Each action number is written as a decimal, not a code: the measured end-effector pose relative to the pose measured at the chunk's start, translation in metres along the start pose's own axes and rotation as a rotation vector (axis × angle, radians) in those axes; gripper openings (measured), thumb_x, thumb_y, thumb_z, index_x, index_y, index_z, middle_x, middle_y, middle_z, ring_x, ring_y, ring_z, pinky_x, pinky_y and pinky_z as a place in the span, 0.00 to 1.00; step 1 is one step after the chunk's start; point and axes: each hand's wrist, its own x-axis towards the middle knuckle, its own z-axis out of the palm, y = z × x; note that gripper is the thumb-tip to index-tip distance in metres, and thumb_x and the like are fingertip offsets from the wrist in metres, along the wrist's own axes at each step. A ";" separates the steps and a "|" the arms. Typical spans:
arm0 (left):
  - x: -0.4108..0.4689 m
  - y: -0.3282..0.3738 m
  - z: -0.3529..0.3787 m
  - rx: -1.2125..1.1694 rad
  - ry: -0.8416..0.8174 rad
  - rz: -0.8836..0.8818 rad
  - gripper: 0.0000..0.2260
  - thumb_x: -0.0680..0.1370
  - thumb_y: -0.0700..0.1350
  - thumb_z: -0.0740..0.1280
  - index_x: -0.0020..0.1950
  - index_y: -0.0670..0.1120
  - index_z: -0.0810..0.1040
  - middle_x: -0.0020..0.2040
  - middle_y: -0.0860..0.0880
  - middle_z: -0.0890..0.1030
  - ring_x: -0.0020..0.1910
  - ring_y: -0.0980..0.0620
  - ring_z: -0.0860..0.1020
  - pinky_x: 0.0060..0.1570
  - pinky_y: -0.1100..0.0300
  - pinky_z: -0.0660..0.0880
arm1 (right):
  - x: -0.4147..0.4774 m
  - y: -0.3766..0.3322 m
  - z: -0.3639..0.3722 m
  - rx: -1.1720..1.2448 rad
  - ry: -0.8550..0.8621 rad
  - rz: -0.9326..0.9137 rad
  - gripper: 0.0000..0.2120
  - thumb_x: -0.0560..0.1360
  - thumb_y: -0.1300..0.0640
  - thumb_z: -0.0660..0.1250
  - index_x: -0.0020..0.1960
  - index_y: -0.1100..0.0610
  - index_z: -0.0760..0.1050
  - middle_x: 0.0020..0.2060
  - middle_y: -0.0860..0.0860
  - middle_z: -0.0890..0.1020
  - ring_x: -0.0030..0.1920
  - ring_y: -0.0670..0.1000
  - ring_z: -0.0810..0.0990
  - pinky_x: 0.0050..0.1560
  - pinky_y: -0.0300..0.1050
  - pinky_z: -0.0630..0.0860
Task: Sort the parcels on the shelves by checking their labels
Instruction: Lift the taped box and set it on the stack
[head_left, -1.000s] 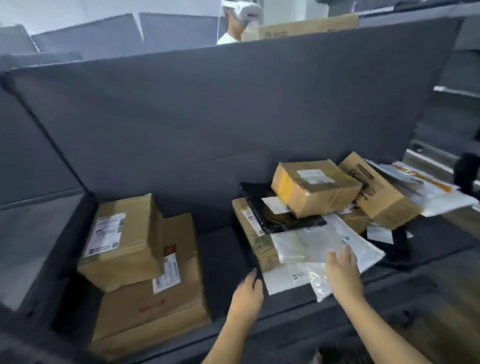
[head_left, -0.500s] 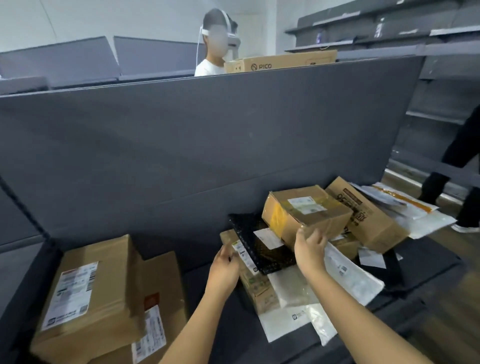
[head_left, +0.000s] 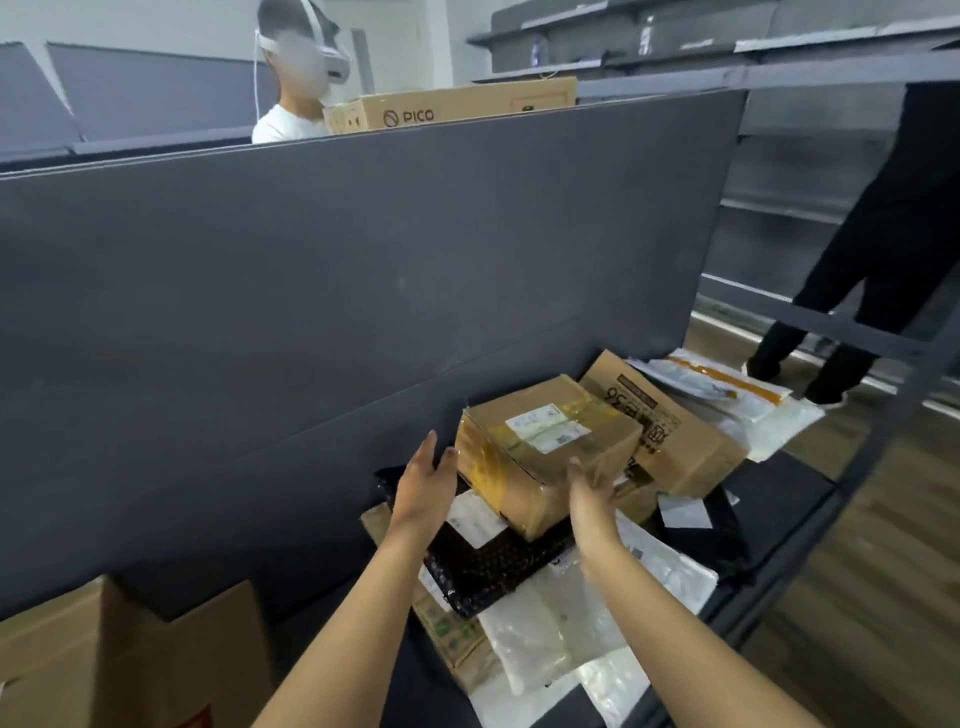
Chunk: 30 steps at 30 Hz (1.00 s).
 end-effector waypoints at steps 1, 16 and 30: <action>0.006 0.001 0.004 -0.030 -0.010 -0.008 0.23 0.83 0.49 0.55 0.77 0.50 0.55 0.77 0.51 0.58 0.76 0.50 0.56 0.72 0.57 0.54 | 0.006 0.002 -0.001 0.055 -0.014 0.024 0.34 0.79 0.42 0.56 0.78 0.53 0.46 0.77 0.57 0.54 0.75 0.60 0.56 0.73 0.57 0.56; 0.045 0.024 0.032 -0.003 -0.175 -0.224 0.28 0.80 0.58 0.59 0.77 0.56 0.53 0.77 0.44 0.51 0.74 0.41 0.60 0.69 0.49 0.61 | 0.011 -0.013 0.011 0.498 -0.253 0.377 0.20 0.74 0.50 0.69 0.62 0.48 0.64 0.72 0.54 0.64 0.71 0.59 0.63 0.71 0.52 0.63; 0.009 0.007 -0.032 -0.542 0.111 -0.066 0.27 0.79 0.60 0.57 0.76 0.55 0.58 0.76 0.56 0.59 0.75 0.54 0.59 0.73 0.54 0.54 | -0.014 -0.006 -0.010 0.521 -0.230 -0.171 0.33 0.73 0.67 0.64 0.71 0.40 0.62 0.61 0.55 0.78 0.55 0.53 0.80 0.50 0.50 0.79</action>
